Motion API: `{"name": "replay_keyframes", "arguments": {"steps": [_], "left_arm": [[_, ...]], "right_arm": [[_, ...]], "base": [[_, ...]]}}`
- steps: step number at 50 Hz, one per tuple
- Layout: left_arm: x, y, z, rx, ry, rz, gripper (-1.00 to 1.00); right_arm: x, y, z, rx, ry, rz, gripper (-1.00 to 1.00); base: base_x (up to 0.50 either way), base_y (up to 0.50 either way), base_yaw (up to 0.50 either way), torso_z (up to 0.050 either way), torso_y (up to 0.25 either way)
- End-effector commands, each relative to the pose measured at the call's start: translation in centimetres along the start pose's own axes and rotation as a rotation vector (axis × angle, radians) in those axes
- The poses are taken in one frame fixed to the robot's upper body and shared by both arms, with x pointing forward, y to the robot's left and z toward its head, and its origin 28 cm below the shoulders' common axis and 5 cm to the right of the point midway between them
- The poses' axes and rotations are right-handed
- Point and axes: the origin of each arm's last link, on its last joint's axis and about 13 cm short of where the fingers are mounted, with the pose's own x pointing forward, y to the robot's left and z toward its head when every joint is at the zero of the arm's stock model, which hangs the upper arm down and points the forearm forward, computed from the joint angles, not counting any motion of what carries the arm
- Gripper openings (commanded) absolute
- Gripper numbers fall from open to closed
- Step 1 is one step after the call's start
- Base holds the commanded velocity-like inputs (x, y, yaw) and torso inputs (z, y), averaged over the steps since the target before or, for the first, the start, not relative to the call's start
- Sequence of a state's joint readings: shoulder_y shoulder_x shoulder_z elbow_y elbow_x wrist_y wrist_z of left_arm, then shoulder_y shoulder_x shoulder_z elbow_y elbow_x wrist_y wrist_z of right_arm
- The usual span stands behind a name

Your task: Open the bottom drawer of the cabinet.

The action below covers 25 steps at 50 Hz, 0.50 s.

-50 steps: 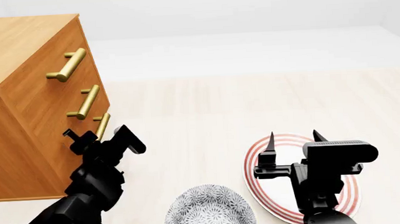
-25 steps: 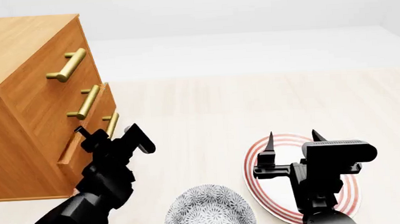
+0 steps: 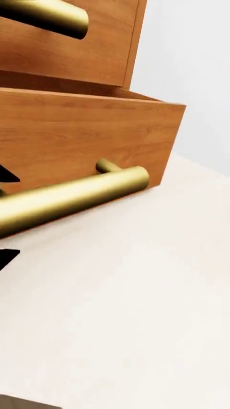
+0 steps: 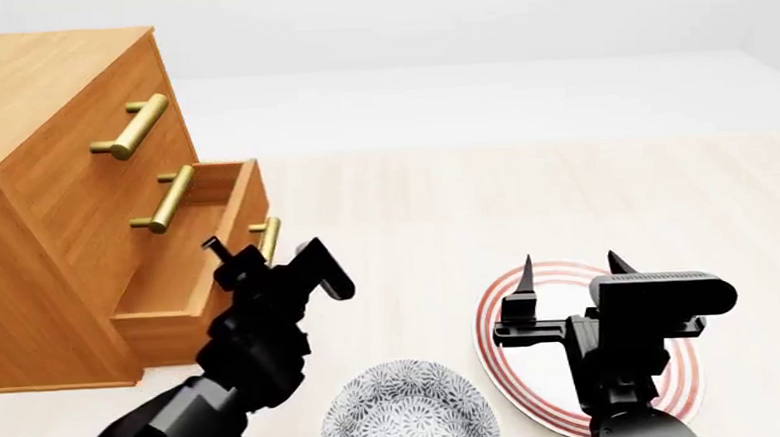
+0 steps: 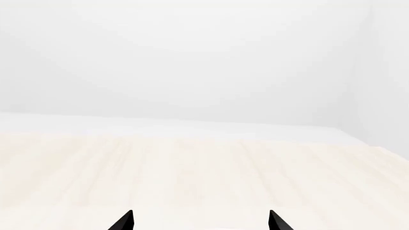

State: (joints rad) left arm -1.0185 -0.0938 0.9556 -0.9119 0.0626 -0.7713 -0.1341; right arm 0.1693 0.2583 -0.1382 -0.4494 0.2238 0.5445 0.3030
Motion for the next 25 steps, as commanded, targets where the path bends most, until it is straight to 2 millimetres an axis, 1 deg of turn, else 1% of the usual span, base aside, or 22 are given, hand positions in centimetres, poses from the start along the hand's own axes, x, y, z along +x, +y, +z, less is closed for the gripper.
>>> {"name": "replay_keyframes", "arguments": {"steps": [1, 6, 10, 11, 13, 14, 19, 22, 25], "left_arm": [[-0.6, -0.2, 2.0, -0.002, -0.056, 0.024, -1.00], [-0.7, -0.2, 2.1, -0.001, -0.066, 0.019, -1.00], [-1.1, 0.0, 2.5, -0.016, -0.121, 0.010, -1.00], [-1.6, 0.4, 3.0, -0.024, -0.177, 0.002, 1.00], [-2.5, 0.8, 3.3, -0.054, -0.211, -0.013, 1.00], [-3.4, 1.5, 3.7, -0.069, -0.244, 0.001, 1.00], [-6.0, 3.0, 4.4, -0.076, -0.306, -0.004, 1.00], [-7.0, 3.6, 4.7, -0.112, -0.333, -0.010, 1.00], [-7.6, 4.9, 5.1, -0.183, -0.366, 0.001, 1.00]], "right_arm": [[0.0, 0.0, 0.0, 0.003, -0.002, -0.001, 1.00], [-0.1, 0.0, -0.1, 0.004, -0.001, 0.001, 1.00], [0.0, 0.0, -0.1, 0.004, 0.000, 0.002, 1.00], [0.0, 0.0, -0.1, 0.004, 0.000, 0.001, 1.00], [0.0, 0.0, -0.1, 0.003, 0.000, -0.002, 1.00], [0.1, 0.0, -0.1, 0.003, 0.001, -0.006, 1.00], [0.3, 0.0, -0.1, 0.004, 0.005, -0.013, 1.00], [0.3, 0.1, -0.1, 0.004, 0.005, -0.011, 1.00], [0.3, 0.0, 0.0, 0.005, 0.002, -0.012, 1.00]], "base": [[0.00, 0.00, 0.00, 0.000, 0.000], [0.00, 0.00, 0.00, 0.000, 0.002], [0.00, 0.00, 0.00, 0.000, 0.003], [0.00, 0.00, 0.00, 0.000, 0.000], [0.00, 0.00, 0.00, 0.000, 0.000], [0.00, 0.00, 0.00, 0.000, 0.000], [0.00, 0.00, 0.00, 0.000, 0.000], [0.00, 0.00, 0.00, 0.000, 0.000], [0.00, 0.00, 0.00, 0.000, 0.000]]}}
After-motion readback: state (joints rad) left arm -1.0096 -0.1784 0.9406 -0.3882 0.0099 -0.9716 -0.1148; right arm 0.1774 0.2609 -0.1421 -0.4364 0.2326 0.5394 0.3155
